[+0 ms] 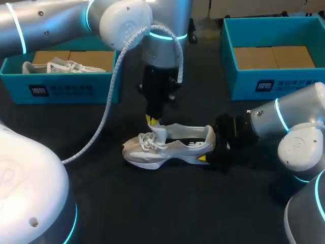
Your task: Take the shoe out of the shoebox, open the shoe tongue, remove and reinsert the insole, then place the shoe into the shoebox
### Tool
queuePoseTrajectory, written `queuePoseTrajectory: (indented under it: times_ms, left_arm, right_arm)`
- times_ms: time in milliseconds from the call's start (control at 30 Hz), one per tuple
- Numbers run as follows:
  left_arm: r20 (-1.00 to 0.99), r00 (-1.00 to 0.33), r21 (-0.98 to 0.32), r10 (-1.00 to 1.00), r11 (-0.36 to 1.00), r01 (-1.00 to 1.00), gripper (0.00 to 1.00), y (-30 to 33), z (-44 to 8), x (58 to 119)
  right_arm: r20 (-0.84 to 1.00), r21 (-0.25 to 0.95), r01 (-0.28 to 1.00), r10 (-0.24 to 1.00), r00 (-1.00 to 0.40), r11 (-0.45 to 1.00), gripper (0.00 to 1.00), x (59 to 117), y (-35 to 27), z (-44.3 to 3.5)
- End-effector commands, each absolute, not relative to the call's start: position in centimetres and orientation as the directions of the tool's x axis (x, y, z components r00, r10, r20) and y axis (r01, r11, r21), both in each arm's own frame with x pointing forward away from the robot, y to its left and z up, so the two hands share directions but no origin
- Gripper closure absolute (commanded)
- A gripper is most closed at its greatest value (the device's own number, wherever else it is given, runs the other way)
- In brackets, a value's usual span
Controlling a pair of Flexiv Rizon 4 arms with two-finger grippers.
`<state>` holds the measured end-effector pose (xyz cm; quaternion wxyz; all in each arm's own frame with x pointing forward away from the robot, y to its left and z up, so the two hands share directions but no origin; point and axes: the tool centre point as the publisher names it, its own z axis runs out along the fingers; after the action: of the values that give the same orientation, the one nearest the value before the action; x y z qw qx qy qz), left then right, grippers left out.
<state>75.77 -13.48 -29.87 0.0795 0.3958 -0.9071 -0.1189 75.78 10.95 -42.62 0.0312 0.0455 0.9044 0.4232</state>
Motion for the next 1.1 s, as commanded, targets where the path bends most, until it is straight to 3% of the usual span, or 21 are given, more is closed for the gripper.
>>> queuePoseTrajectory:
  times_ms: [33,367,1100]
  left_arm:
    - [0.023,-0.797,0.256,-0.604,0.774,-0.579,1.00,-12.6,-28.9,75.7]
    - [-0.003,-0.905,0.253,-0.425,0.875,-0.412,1.00,-10.2,-29.3,75.8]
    - [-0.117,-0.925,0.267,-0.360,0.886,-0.379,1.00,-6.6,-34.9,76.7]
  right_arm:
    - [-0.019,0.767,0.057,0.111,-0.994,0.639,1.00,75.7,11.2,-42.9]
    - [-0.019,0.767,0.057,0.111,-0.994,0.639,1.00,75.7,11.2,-42.9]
    - [-0.019,0.767,0.057,0.111,-0.994,0.639,1.00,75.7,11.2,-42.9]
